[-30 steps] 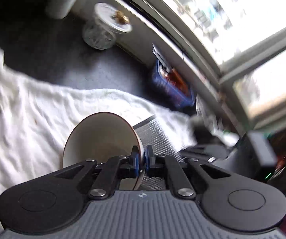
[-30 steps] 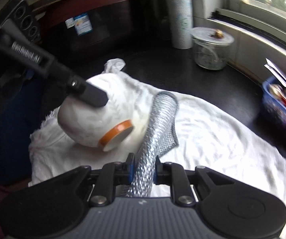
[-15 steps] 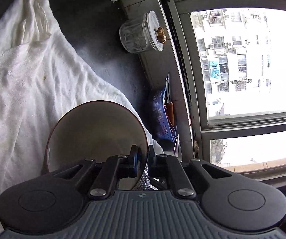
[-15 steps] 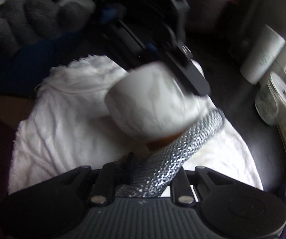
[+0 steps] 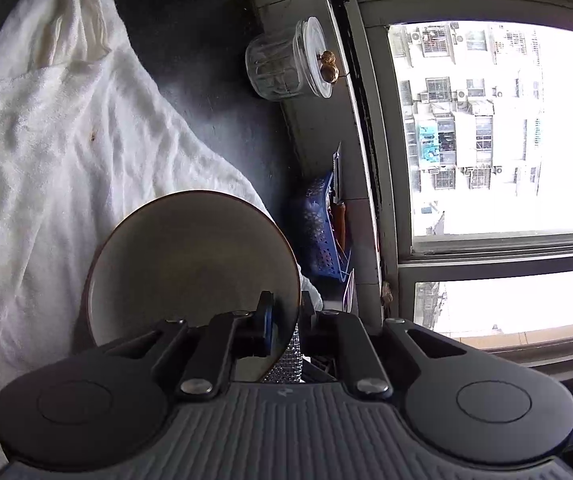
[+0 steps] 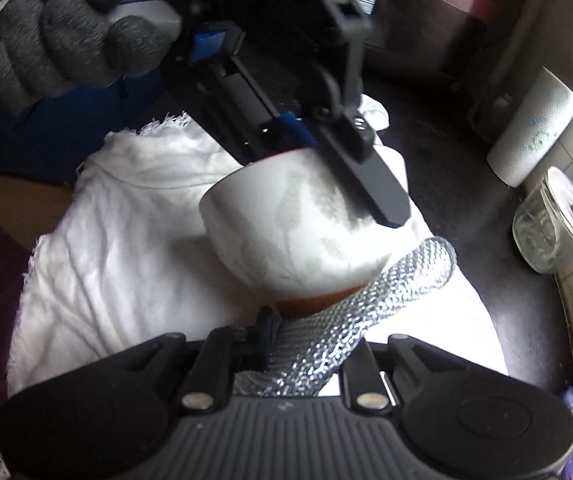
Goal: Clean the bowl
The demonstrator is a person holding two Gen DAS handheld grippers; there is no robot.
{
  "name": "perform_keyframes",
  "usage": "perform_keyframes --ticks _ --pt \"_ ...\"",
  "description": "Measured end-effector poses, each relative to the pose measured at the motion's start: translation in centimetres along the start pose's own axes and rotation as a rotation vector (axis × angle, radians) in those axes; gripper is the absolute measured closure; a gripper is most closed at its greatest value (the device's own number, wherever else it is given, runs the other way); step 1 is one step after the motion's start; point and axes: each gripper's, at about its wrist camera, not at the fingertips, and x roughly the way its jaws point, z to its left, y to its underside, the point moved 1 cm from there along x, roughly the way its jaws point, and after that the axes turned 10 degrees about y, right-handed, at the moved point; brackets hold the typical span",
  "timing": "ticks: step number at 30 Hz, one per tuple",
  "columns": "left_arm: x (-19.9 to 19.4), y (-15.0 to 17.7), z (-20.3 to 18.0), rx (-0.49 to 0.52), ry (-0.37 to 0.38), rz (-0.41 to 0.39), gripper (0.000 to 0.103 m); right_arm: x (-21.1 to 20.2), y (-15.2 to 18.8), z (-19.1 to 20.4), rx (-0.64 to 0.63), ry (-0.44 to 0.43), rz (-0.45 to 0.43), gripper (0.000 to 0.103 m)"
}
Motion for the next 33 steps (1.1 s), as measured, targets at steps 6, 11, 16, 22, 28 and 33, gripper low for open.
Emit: perform_keyframes --ticks 6,11,16,22,28,33 --pt "0.2 0.1 -0.4 0.031 -0.024 0.009 0.092 -0.9 0.1 0.7 0.027 -0.033 -0.007 0.089" --pt "0.1 0.3 -0.3 0.027 -0.023 0.009 0.092 0.3 0.1 -0.2 0.043 0.022 0.016 0.089" --pt "-0.3 0.4 -0.3 0.030 -0.034 -0.008 0.091 0.2 -0.4 0.1 0.025 0.010 -0.009 0.091" --pt "-0.8 0.2 -1.1 0.113 -0.088 -0.008 0.092 -2.3 -0.1 0.1 0.106 -0.042 -0.060 0.097" --pt "1.8 2.6 -5.4 0.594 -0.324 0.172 0.093 -4.5 2.2 -3.7 0.349 0.046 -0.044 0.097" --pt "5.4 7.9 -7.9 1.130 -0.543 0.406 0.093 -3.6 5.0 -5.0 0.434 0.110 0.082 0.086"
